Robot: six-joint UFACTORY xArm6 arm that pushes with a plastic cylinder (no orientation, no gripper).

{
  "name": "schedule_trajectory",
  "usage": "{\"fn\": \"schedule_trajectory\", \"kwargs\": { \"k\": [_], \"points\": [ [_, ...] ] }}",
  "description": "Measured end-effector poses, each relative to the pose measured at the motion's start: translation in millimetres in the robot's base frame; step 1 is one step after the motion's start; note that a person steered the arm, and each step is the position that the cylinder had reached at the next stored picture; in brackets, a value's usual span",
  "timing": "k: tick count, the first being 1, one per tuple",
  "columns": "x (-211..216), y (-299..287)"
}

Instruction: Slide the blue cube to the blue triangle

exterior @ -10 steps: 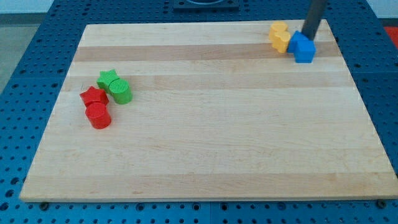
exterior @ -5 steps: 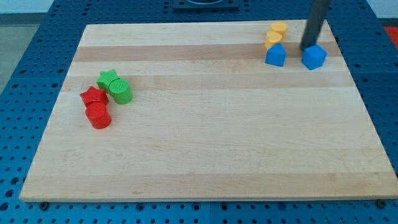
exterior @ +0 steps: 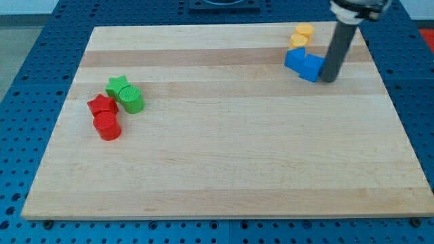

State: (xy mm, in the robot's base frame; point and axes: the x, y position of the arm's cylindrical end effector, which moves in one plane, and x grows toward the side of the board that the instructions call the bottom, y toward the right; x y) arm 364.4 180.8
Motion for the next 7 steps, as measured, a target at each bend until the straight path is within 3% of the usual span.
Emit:
{"fn": "schedule_trajectory", "kwargs": {
  "k": [2, 3, 4, 7],
  "points": [
    [-38, 101],
    [-61, 68],
    [-57, 22],
    [-15, -30]
  ]
}}
